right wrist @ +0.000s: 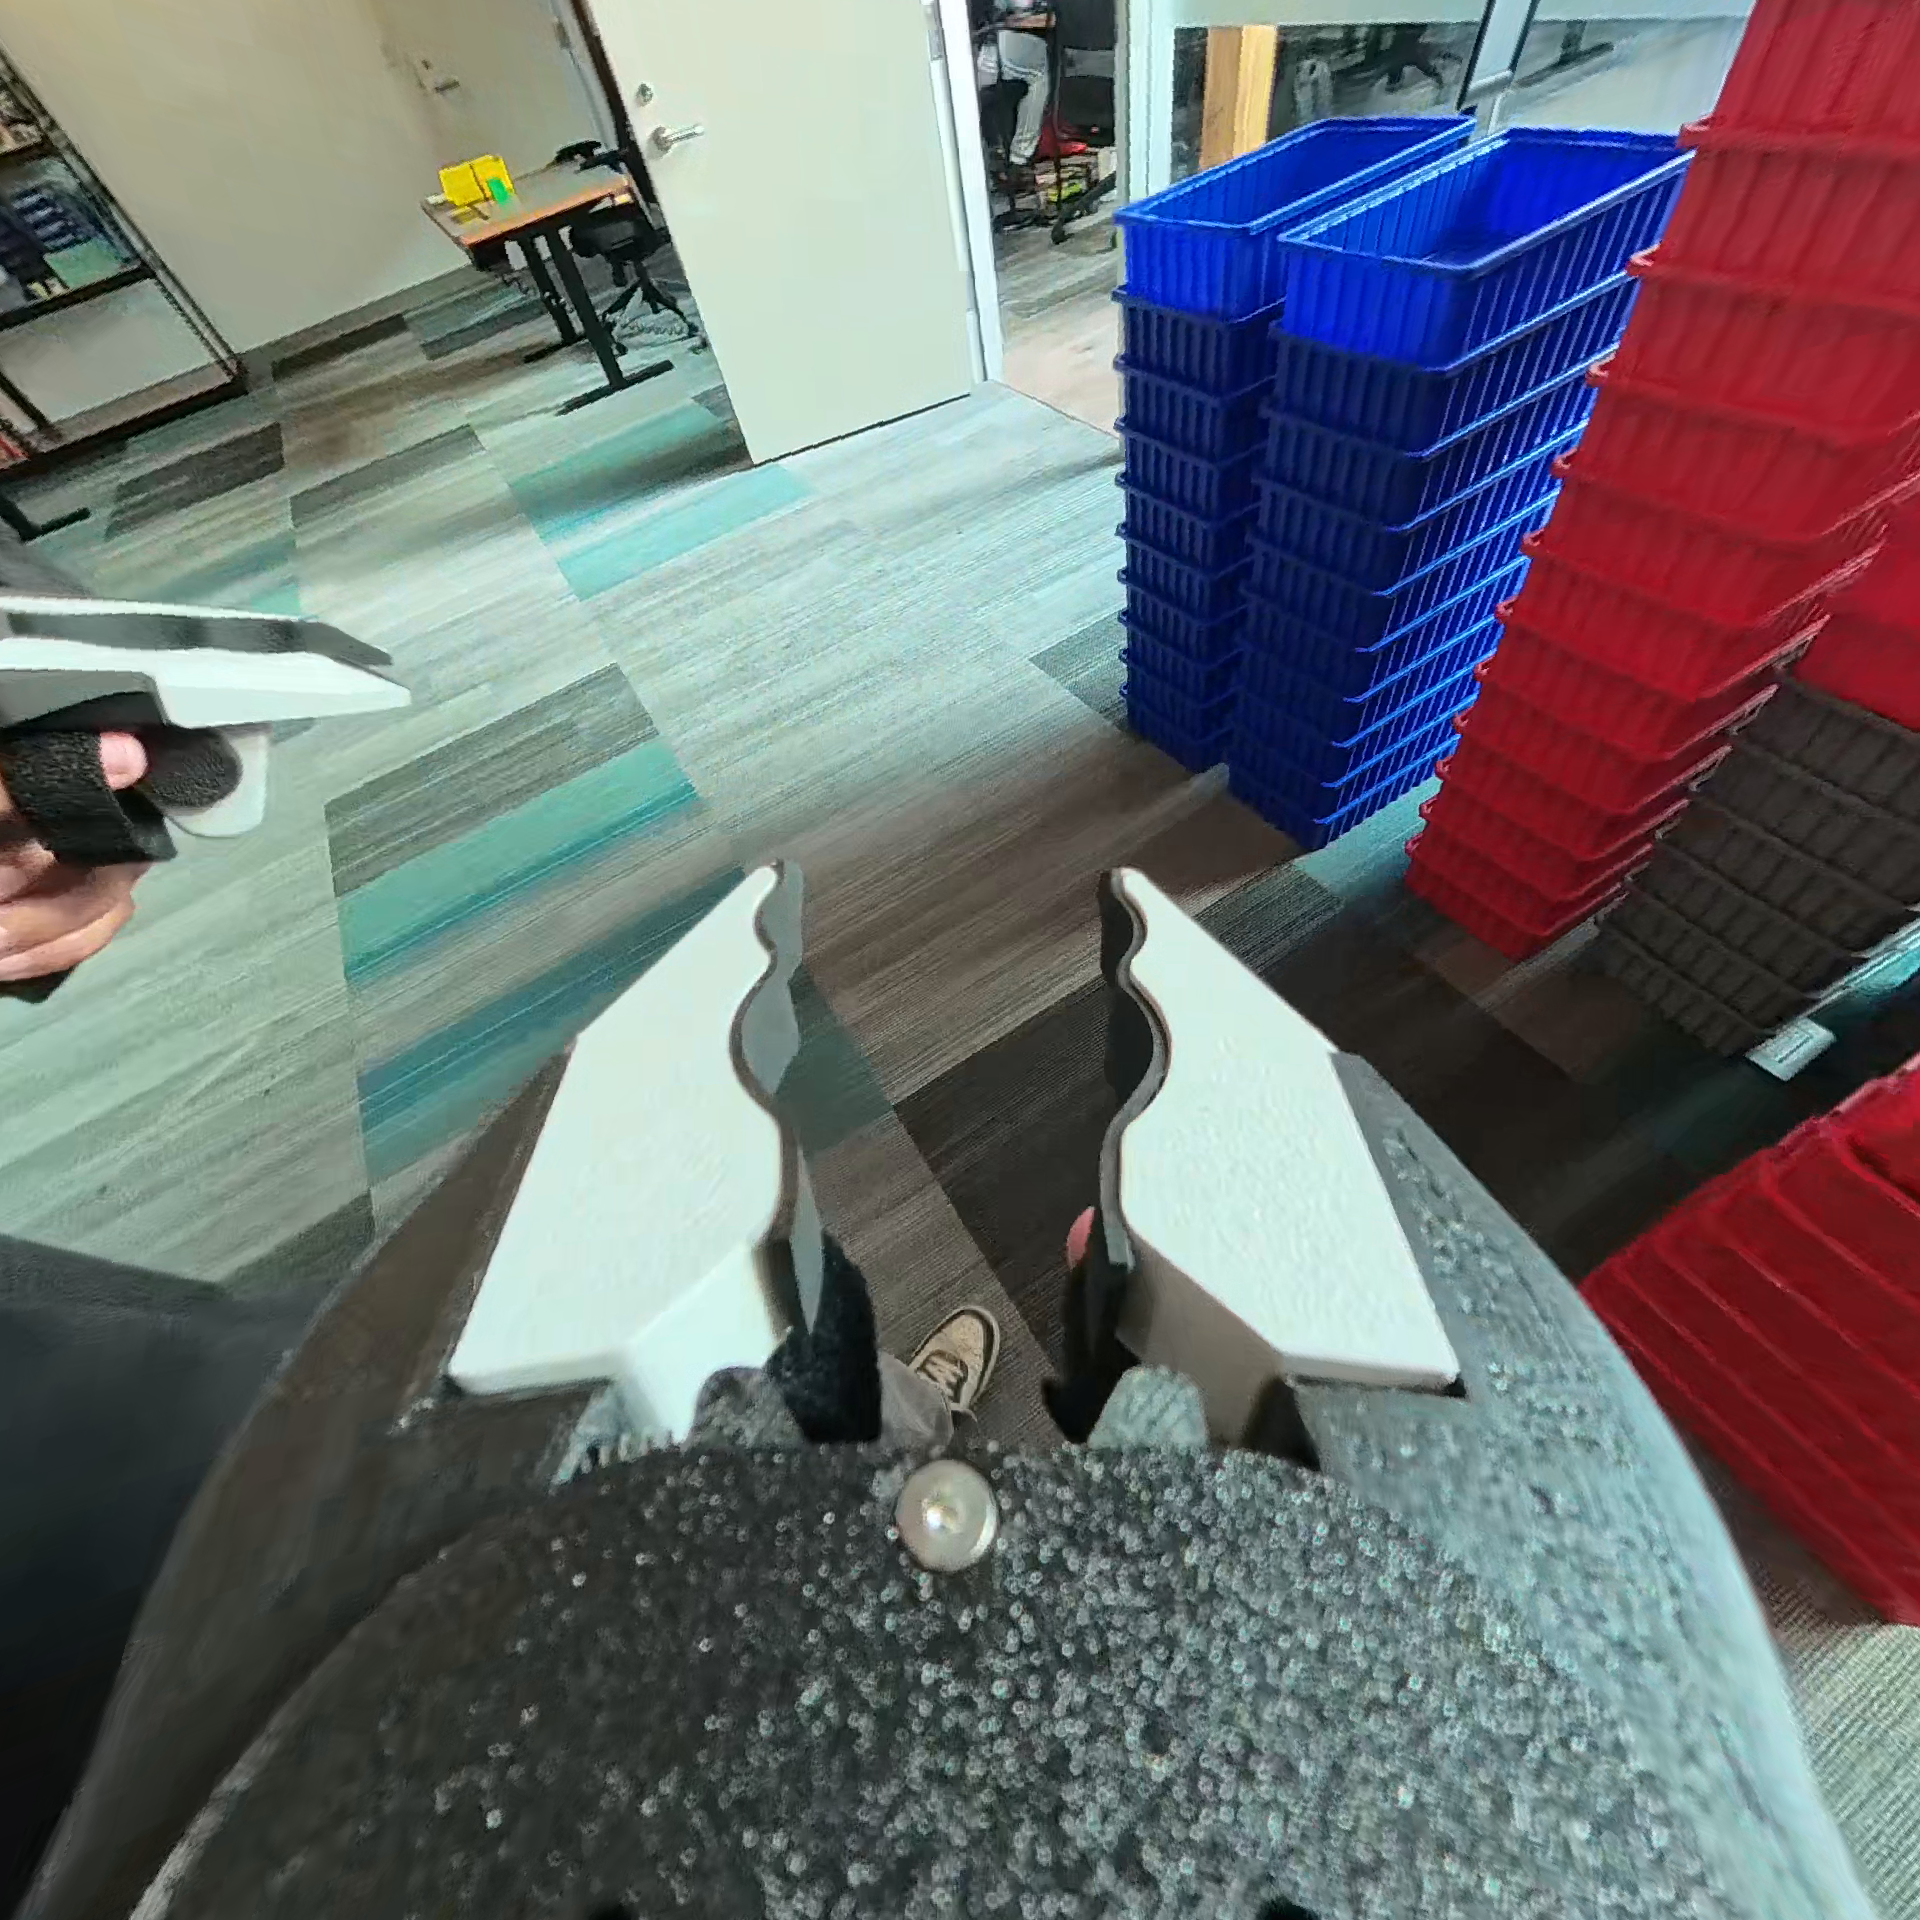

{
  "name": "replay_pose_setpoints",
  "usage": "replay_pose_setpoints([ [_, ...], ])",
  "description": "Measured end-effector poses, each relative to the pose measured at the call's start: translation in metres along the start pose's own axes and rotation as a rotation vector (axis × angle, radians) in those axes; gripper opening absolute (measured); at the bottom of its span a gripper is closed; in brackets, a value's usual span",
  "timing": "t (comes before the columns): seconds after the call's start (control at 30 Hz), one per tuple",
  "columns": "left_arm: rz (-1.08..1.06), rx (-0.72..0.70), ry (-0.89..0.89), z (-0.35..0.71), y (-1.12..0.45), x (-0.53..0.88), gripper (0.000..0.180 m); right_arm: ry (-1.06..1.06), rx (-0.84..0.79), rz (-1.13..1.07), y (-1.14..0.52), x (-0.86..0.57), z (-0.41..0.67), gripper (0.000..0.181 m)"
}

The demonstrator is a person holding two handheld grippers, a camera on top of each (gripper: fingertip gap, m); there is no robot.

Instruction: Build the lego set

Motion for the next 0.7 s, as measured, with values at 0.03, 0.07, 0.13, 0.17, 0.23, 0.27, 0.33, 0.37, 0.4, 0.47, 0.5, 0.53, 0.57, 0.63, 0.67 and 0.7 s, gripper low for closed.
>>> replay_pose_setpoints([
  [0.03,-0.011,0.008,0.029,0.015,-0.016,0.011,0.035,-0.022,-0.01,-0.023,-0.009,-0.009,0.015,0.058],
  [0.07,-0.037,0.007,0.066,0.031,-0.028,0.019,0.035,-0.038,-0.029,-0.043,-0.019,-0.022,0.034,0.057],
  [0.13,-0.101,-0.009,0.107,0.062,-0.055,0.029,0.035,-0.039,-0.059,-0.102,-0.026,-0.044,0.06,0.054],
  [0.17,-0.127,-0.003,0.09,0.075,-0.071,0.032,0.035,-0.037,-0.059,-0.149,-0.028,-0.06,0.067,0.054],
  [0.23,-0.147,0.022,0.021,0.096,-0.102,0.035,0.035,-0.06,-0.067,-0.239,-0.027,-0.093,0.078,0.055],
  [0.27,-0.152,0.023,-0.006,0.107,-0.116,0.036,0.035,-0.08,-0.082,-0.277,-0.024,-0.109,0.083,0.056],
  [0.33,-0.19,0.011,-0.028,0.128,-0.14,0.027,0.035,-0.109,-0.12,-0.374,-0.012,-0.148,0.093,0.056],
  [0.37,-0.213,0.005,-0.035,0.138,-0.152,0.02,0.035,-0.12,-0.143,-0.433,-0.003,-0.168,0.097,0.056],
  [0.4,-0.235,0.0,-0.043,0.146,-0.164,0.01,0.035,-0.128,-0.166,-0.492,0.007,-0.189,0.099,0.056],
  [0.47,-0.288,-0.004,-0.07,0.162,-0.188,-0.017,0.035,-0.141,-0.2,-0.608,0.028,-0.23,0.1,0.055],
  [0.5,-0.319,-0.008,-0.082,0.17,-0.2,-0.033,0.035,-0.147,-0.217,-0.652,0.04,-0.249,0.101,0.054],
  [0.53,-0.348,-0.017,-0.091,0.179,-0.212,-0.051,0.035,-0.154,-0.232,-0.694,0.052,-0.268,0.102,0.053],
  [0.57,-0.375,-0.025,-0.099,0.189,-0.225,-0.069,0.036,-0.158,-0.243,-0.735,0.065,-0.288,0.102,0.051],
  [0.63,-0.428,-0.023,-0.122,0.209,-0.252,-0.109,0.041,-0.155,-0.253,-0.799,0.091,-0.328,0.1,0.048],
  [0.67,-0.452,-0.017,-0.14,0.219,-0.266,-0.131,0.042,-0.155,-0.25,-0.826,0.104,-0.349,0.099,0.047],
  [0.7,-0.47,-0.019,-0.155,0.23,-0.28,-0.153,0.043,-0.148,-0.248,-0.852,0.118,-0.369,0.098,0.047],
])
Point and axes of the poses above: each gripper's, where its closed fingertips meet, y back along the fingers, z out of its top, x = y × z across the jaws, the point moved 1 cm from there along y, back along the fingers, and after that the axes turned 4 degrees about x, right-handed, at the moved point
